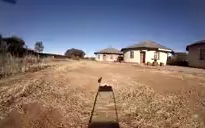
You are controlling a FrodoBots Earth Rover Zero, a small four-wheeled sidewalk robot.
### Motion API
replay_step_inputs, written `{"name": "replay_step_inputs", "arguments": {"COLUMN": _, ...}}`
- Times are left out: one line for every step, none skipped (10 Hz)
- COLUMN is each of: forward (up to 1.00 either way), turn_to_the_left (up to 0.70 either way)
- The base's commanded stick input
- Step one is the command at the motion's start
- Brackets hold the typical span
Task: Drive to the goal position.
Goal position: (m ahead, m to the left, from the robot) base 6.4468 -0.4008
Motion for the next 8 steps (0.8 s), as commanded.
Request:
{"name": "replay_step_inputs", "arguments": {"forward": 0.5, "turn_to_the_left": 0.0}}
{"name": "replay_step_inputs", "arguments": {"forward": 0.5, "turn_to_the_left": 0.0}}
{"name": "replay_step_inputs", "arguments": {"forward": 0.5, "turn_to_the_left": 0.0}}
{"name": "replay_step_inputs", "arguments": {"forward": 0.5, "turn_to_the_left": 0.0}}
{"name": "replay_step_inputs", "arguments": {"forward": 0.5, "turn_to_the_left": 0.0}}
{"name": "replay_step_inputs", "arguments": {"forward": 0.5, "turn_to_the_left": 0.0}}
{"name": "replay_step_inputs", "arguments": {"forward": 0.5, "turn_to_the_left": 0.0}}
{"name": "replay_step_inputs", "arguments": {"forward": 0.5, "turn_to_the_left": 0.0}}
